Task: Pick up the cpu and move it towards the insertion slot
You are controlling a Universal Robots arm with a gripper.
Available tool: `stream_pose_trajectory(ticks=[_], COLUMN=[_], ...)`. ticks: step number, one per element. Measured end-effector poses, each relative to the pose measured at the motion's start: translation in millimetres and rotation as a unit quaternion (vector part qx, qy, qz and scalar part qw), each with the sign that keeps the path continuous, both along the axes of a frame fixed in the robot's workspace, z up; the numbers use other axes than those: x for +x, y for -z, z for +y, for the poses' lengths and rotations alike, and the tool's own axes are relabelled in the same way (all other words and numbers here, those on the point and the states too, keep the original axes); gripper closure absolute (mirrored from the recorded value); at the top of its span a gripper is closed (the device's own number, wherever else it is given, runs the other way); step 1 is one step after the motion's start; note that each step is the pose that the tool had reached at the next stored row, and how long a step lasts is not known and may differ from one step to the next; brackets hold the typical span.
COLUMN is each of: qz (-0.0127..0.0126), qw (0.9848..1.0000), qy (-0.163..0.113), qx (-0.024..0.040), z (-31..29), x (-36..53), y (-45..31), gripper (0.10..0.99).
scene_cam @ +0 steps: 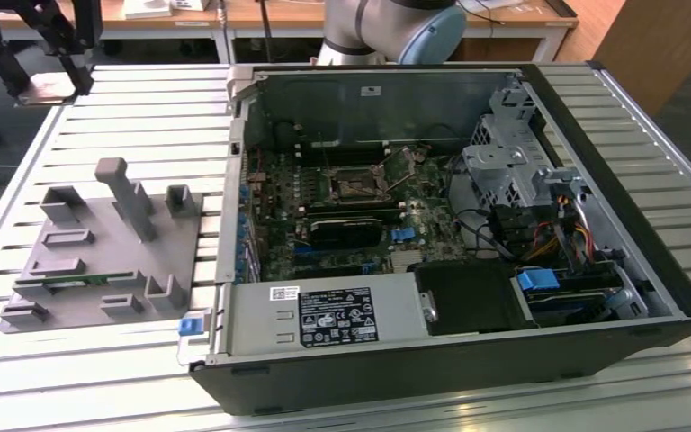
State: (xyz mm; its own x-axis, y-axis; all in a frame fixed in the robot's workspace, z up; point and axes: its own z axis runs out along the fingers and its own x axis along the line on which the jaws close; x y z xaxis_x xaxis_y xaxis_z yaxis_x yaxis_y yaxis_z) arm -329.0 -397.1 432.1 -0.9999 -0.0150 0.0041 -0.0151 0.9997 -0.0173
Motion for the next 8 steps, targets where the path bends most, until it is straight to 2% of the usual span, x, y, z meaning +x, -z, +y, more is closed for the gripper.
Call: stream_pose_trajectory(ticks=[8], qz=[0.0001], qw=[1.0], qy=[0.0], qx=[-0.0006], z=[0.7], x=[10.9], y=[0.0], gripper=[0.541])
